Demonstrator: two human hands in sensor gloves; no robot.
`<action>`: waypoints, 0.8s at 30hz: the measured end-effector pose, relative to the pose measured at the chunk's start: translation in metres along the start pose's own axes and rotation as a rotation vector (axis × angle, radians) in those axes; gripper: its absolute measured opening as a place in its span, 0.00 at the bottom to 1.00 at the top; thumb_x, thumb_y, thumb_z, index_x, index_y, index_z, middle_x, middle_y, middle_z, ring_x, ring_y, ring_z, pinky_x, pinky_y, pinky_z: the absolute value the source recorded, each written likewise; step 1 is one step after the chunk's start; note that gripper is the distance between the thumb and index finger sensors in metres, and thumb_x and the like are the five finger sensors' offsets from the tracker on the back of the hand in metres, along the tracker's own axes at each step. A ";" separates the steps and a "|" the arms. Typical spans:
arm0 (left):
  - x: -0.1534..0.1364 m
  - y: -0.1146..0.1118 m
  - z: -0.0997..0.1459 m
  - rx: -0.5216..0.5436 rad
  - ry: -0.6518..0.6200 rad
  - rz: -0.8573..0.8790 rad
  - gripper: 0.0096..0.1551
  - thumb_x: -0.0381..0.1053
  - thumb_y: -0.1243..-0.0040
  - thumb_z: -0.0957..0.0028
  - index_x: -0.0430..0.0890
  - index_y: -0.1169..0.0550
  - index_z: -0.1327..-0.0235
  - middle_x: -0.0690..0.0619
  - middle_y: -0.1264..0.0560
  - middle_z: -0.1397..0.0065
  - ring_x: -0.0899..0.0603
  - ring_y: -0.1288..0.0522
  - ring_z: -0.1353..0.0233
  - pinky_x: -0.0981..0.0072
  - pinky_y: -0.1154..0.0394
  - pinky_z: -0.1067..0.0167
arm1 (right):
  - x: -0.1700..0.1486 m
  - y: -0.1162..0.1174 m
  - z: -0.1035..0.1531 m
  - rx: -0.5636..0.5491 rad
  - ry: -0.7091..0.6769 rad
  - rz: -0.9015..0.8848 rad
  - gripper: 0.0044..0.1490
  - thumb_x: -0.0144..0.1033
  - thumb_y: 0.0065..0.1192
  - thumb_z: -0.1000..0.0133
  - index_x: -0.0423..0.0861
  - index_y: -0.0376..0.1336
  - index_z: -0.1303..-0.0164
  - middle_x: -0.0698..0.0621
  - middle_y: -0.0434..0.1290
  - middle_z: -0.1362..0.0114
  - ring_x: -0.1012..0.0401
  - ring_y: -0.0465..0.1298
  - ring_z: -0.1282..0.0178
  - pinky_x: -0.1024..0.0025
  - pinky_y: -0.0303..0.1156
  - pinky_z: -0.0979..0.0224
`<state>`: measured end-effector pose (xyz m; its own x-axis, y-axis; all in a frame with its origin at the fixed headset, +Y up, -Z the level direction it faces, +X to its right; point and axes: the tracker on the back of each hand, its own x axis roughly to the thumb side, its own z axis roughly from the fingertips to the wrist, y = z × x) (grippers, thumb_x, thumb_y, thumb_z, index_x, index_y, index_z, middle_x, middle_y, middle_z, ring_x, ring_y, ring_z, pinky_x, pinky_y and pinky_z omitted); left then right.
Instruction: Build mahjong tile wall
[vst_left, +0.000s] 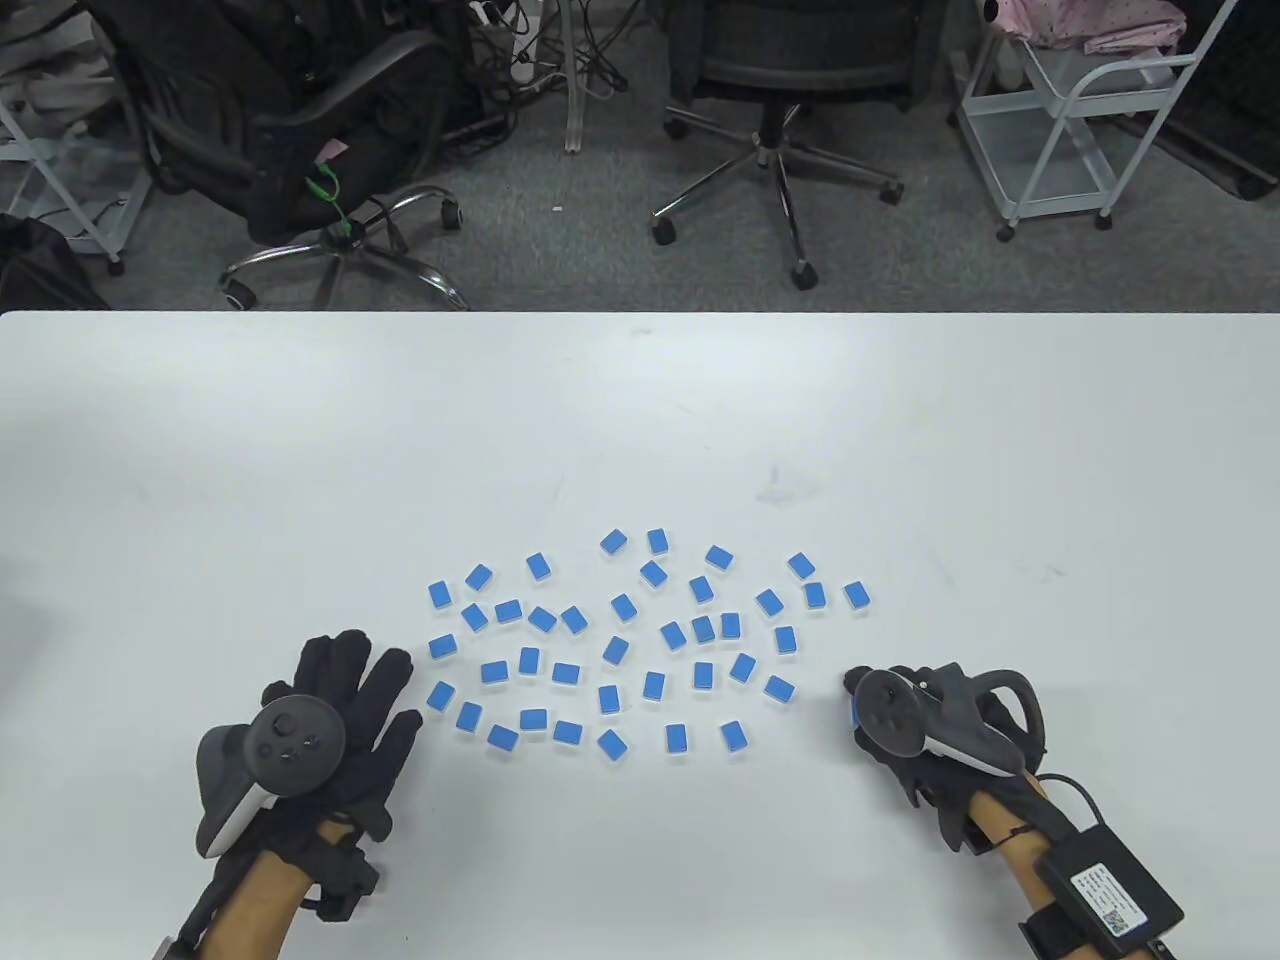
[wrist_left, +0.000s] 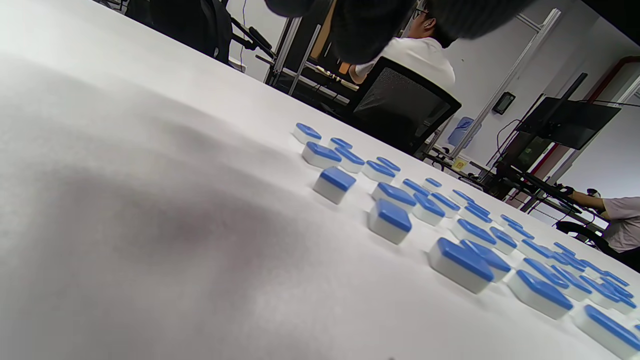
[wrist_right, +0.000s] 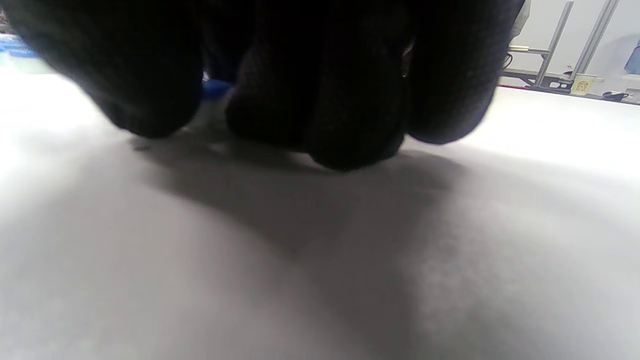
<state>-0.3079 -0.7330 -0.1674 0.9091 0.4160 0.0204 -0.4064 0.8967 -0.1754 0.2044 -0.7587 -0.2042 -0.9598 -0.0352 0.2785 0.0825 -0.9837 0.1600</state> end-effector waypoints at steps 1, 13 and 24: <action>0.000 0.000 0.000 -0.004 0.001 0.001 0.39 0.69 0.58 0.45 0.61 0.41 0.18 0.55 0.58 0.11 0.41 0.66 0.13 0.32 0.66 0.25 | 0.000 -0.001 0.001 0.006 -0.001 0.004 0.39 0.52 0.70 0.59 0.52 0.63 0.37 0.53 0.79 0.47 0.57 0.81 0.52 0.48 0.76 0.37; 0.000 0.001 0.005 0.001 -0.004 0.016 0.39 0.69 0.58 0.45 0.61 0.41 0.18 0.54 0.58 0.11 0.41 0.64 0.14 0.32 0.65 0.25 | -0.052 -0.002 0.000 0.099 0.203 -0.212 0.38 0.42 0.67 0.54 0.51 0.58 0.33 0.52 0.75 0.39 0.57 0.80 0.48 0.48 0.76 0.34; 0.003 0.003 0.002 0.011 -0.026 0.022 0.39 0.69 0.58 0.45 0.61 0.41 0.18 0.55 0.58 0.11 0.41 0.64 0.14 0.32 0.65 0.24 | -0.073 0.000 -0.043 0.051 0.335 -0.446 0.44 0.45 0.68 0.54 0.57 0.50 0.30 0.48 0.72 0.36 0.56 0.76 0.49 0.52 0.78 0.46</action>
<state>-0.3066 -0.7290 -0.1660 0.8975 0.4391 0.0422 -0.4271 0.8889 -0.1656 0.2629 -0.7634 -0.2653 -0.9366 0.3205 -0.1414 -0.3466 -0.9064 0.2417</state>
